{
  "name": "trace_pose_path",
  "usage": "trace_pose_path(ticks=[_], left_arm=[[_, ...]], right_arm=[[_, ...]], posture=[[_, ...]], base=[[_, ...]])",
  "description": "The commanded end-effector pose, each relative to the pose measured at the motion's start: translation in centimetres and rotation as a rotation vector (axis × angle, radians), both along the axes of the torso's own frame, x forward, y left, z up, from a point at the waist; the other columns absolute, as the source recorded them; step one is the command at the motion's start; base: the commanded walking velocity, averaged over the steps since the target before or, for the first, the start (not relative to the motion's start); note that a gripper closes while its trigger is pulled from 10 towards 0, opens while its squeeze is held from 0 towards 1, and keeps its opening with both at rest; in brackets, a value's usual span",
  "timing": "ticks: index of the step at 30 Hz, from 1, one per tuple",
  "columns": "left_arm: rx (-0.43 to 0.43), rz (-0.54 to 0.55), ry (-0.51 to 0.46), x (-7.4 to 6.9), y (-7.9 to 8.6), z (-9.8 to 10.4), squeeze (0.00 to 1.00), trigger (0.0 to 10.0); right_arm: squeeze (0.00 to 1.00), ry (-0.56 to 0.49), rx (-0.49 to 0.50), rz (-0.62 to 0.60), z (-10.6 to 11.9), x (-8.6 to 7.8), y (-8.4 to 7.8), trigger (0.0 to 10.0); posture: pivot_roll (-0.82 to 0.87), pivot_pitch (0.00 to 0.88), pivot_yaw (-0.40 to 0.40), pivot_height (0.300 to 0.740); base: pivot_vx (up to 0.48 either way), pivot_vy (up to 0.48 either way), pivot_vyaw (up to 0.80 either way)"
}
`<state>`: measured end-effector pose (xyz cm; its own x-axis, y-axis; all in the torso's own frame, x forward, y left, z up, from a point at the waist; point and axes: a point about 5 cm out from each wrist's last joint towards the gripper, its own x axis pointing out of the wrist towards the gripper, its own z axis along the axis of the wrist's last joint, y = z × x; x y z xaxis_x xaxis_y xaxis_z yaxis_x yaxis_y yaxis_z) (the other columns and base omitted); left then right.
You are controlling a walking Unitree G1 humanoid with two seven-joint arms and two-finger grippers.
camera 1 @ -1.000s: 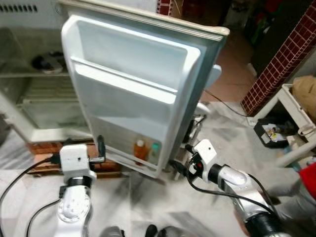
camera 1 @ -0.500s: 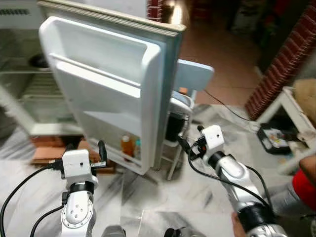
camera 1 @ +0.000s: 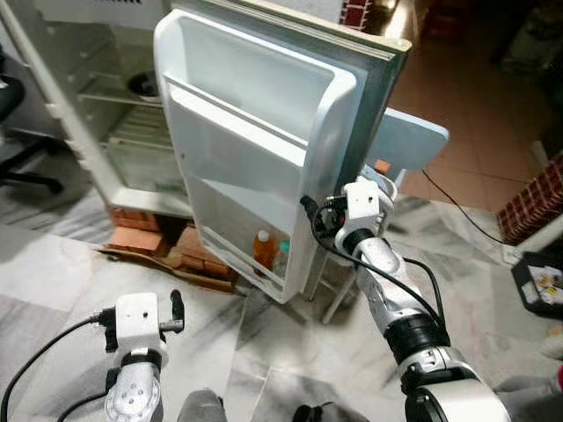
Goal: Restocking fridge
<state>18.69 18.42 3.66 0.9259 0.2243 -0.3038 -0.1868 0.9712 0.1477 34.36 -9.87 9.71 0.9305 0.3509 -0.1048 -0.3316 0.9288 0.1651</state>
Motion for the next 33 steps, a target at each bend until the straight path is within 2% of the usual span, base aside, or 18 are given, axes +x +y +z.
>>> trace_pose_path(ticks=[1, 5, 6, 7, 9, 13, 14, 15, 16, 18, 20, 21, 26, 27, 30, 31, 32, 33], left_arm=[[0.002, -0.02, 0.038, -0.2, -0.2, -0.5, 0.0, 10.0], [0.003, -0.042, 0.047, -0.1, -0.5, -0.5, 0.0, 10.0], [0.003, -0.042, 0.047, -0.1, -0.5, -0.5, 0.0, 10.0], [0.005, -0.047, 0.048, 0.1, -0.6, -0.4, 0.0, 10.0], [0.008, -0.051, 0.048, 0.1, -0.7, -0.4, 0.0, 10.0], [0.012, -0.055, 0.049, 0.1, -0.7, -0.4, 0.0, 10.0], [0.013, -0.055, 0.05, 0.1, -0.7, -0.4, 0.0, 10.0], [0.015, -0.056, 0.052, 0.1, -0.7, -0.4, 0.0, 10.0], [0.015, -0.057, 0.054, 0.1, -0.7, -0.4, 0.0, 10.0], [0.016, -0.058, 0.057, 0.0, -0.7, -0.4, 0.0, 10.0], [0.017, -0.061, 0.062, 0.0, -0.7, -0.5, 0.0, 10.0], [0.02, -0.065, 0.067, 0.0, -0.7, -0.6, 0.0, 10.0], [0.025, -0.07, 0.075, 0.0, -0.7, -0.7, 0.0, 10.0], [0.027, -0.073, 0.076, 0.0, -0.7, -0.7, 0.0, 10.0], [0.031, -0.075, 0.08, 0.0, -0.6, -0.7, 0.0, 10.0], [0.031, -0.075, 0.081, 0.0, -0.6, -0.7, 0.0, 10.0], [0.033, -0.078, 0.083, 0.1, -0.6, -0.7, 0.0, 10.0], [0.034, -0.079, 0.083, 0.1, -0.6, -0.7, 0.0, 10.0]], right_arm=[[0.0, -0.03, 0.148, 0.101, 1.9, 0.2, 1.4, 10.0], [0.0, -0.1, 0.514, 0.472, 6.0, -3.0, 4.6, 10.0], [0.0, -0.1, 0.514, 0.472, 6.0, -3.0, 4.6, 10.0], [0.0, -0.107, 0.634, 0.613, 7.7, -4.5, 5.1, 10.0], [0.0, -0.111, 0.663, 0.752, 8.5, -6.1, 5.1, 10.0], [0.0, -0.057, 0.6, 0.856, 7.1, -7.3, 4.2, 10.0], [0.0, -0.029, 0.562, 0.894, 6.3, -7.8, 3.7, 10.0], [0.0, 0.026, 0.475, 0.96, 4.8, -8.8, 2.6, 10.0], [0.0, 0.053, 0.45, 0.98, 4.5, -9.3, 2.2, 10.0], [0.0, 0.146, 0.286, 1.036, 2.3, -10.2, 0.4, 10.0], [0.0, 0.25, 0.03, 1.048, -0.6, -10.6, -2.2, 10.0], [0.0, 0.323, -0.179, 0.987, -2.7, -10.1, -4.5, 10.0], [0.0, 0.437, -0.507, 0.73, -5.4, -7.9, -8.2, 10.0], [0.0, 0.453, -0.564, 0.635, -5.8, -7.2, -9.4, 10.0], [0.0, 0.452, -0.602, 0.513, -6.0, -6.4, -10.2, 10.0], [0.0, 0.437, -0.625, 0.452, -6.0, -6.0, -10.4, 10.0], [0.0, 0.398, -0.646, 0.33, -5.6, -4.9, -10.8, 10.0], [0.0, 0.382, -0.642, 0.294, -5.4, -4.5, -10.9, 10.0]], posture=[[0.08, 0.09, -0.053, 0.74], [0.08, 0.091, -0.048, 0.74], [0.08, 0.091, -0.048, 0.74], [0.08, 0.091, -0.048, 0.74], [0.08, 0.09, -0.046, 0.74], [0.08, 0.091, -0.047, 0.74], [0.08, 0.091, -0.047, 0.74], [0.08, 0.093, -0.049, 0.74], [0.08, 0.093, -0.049, 0.74], [0.08, 0.093, -0.05, 0.74], [0.08, 0.093, -0.053, 0.74], [0.08, 0.094, -0.052, 0.74], [0.08, 0.093, -0.054, 0.74], [0.08, 0.093, -0.054, 0.74], [0.08, 0.093, -0.051, 0.74], [0.08, 0.093, -0.051, 0.74], [0.08, 0.093, -0.05, 0.74], [0.08, 0.092, -0.049, 0.74]], base=[[0.0, 0.0, 0.0], [0.0, 0.0, 0.0], [0.0, 0.0, 0.0], [0.0, 0.0, 0.0], [0.0, 0.0, 0.0], [0.0, 0.0, 0.0], [0.0, 0.0, 0.0], [0.0, 0.0, 0.0], [0.0, 0.0, 0.0], [0.0, 0.0, 0.0], [0.0, 0.0, 0.0], [0.0, 0.0, 0.0], [0.0, 0.0, 0.0], [0.0, 0.0, 0.0], [0.0, 0.0, 0.0], [0.0, 0.0, 0.0], [0.0, 0.0, 0.0], [0.0, 0.0, 0.0]])
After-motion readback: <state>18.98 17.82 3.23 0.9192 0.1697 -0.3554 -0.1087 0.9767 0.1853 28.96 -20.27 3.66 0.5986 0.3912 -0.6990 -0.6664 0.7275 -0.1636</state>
